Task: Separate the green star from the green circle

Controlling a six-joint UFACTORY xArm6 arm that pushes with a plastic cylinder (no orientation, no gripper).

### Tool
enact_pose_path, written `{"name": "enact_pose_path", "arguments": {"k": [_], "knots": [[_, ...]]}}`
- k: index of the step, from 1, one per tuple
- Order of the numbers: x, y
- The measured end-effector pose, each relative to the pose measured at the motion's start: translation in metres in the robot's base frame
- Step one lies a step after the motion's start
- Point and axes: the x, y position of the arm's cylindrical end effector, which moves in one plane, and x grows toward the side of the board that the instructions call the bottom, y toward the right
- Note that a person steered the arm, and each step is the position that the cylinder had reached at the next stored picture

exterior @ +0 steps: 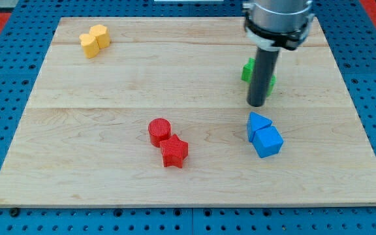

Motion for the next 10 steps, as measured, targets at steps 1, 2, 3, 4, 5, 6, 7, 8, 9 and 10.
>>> {"name": "enact_pose_path", "arguments": {"k": [1, 2, 3, 4, 5, 6, 7, 8, 9, 10], "knots": [[0.001, 0.029], [-0.015, 0.04], [-0.05, 0.017], [-0.079, -0.013], [-0.093, -0.013], [-0.097, -0.009], [-0.097, -0.009], [-0.1, -0.009], [-0.112, -0.011], [-0.117, -0.016]]}}
